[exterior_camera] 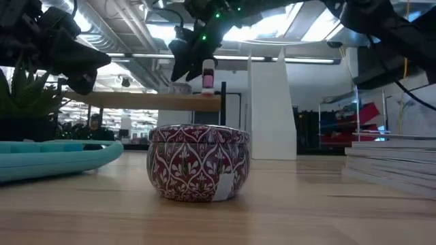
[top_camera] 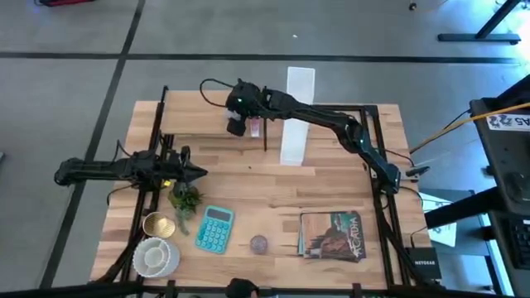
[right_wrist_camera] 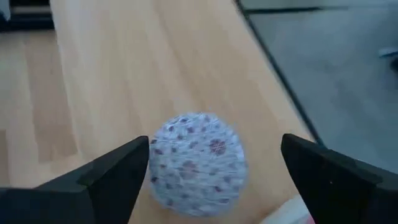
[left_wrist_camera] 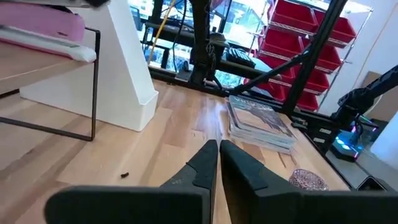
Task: Stock shelves
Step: Put the white patterned scented candle on the shelf, then put the red patterned scented candle on the shelf
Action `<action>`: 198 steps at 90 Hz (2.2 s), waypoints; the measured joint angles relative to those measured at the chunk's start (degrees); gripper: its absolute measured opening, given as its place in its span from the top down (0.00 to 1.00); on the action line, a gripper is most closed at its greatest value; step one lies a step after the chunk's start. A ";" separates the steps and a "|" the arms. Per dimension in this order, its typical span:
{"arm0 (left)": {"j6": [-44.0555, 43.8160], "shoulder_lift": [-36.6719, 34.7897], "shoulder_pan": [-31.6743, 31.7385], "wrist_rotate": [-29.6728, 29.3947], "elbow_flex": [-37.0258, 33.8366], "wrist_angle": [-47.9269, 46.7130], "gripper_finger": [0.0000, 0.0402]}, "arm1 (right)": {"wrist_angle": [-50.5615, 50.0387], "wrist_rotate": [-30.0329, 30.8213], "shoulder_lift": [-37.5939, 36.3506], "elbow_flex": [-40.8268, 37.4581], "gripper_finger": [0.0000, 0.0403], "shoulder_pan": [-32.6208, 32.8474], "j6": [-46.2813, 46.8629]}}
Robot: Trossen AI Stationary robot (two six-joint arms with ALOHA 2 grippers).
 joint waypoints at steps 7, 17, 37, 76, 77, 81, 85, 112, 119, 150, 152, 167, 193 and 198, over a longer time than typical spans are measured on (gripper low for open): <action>-0.01 0.00 0.00 0.00 0.00 0.00 0.99 | 0.55 0.43 -1.05 0.14 0.13 0.56 -1.48; 0.00 0.00 0.01 0.00 0.00 0.00 0.99 | 0.15 -3.75 -1.54 0.08 0.14 2.04 -3.44; -0.01 -0.02 -0.01 0.00 0.00 0.00 0.99 | -2.41 -14.59 -1.36 0.07 0.36 4.61 -2.73; 0.00 -0.04 0.01 -0.01 0.00 0.01 0.99 | -0.91 -10.77 1.50 -1.97 0.98 3.36 3.10; 0.01 -0.04 0.01 0.00 0.00 0.00 0.99 | -0.96 -10.70 1.56 -1.97 0.98 3.37 3.14; -0.01 -0.04 0.00 0.00 0.00 0.00 0.99 | -0.82 -9.80 2.01 -1.97 0.98 3.44 3.31; -0.01 -0.04 0.01 -0.02 0.00 0.02 0.99 | 0.22 -8.22 2.29 -1.97 0.96 3.48 3.60; -0.01 -0.02 0.01 0.00 0.00 0.00 0.99 | -0.11 1.49 2.40 -1.97 0.99 3.35 4.95; -0.01 -0.01 0.00 -0.01 0.00 0.00 0.99 | -0.22 2.22 2.40 -1.97 0.99 3.15 4.95; -0.01 -0.02 -0.01 -0.01 0.01 0.00 0.99 | 1.99 3.74 -2.19 -1.63 0.99 6.73 -2.66; -0.01 -0.01 -0.01 0.00 0.00 0.00 0.99 | 1.99 3.63 -3.17 -1.60 0.99 7.52 -4.09; -0.01 0.00 0.00 -0.01 0.00 0.01 0.99 | -4.75 -3.32 -9.18 -1.55 0.99 15.60 -15.48; -0.01 0.00 0.00 0.00 0.00 0.01 0.99 | -23.41 -11.01 -11.44 -3.88 0.99 31.84 -2.92; -0.01 -0.02 -0.01 0.00 0.00 0.00 0.99 | -23.06 -8.52 -11.38 -6.96 0.99 35.35 0.71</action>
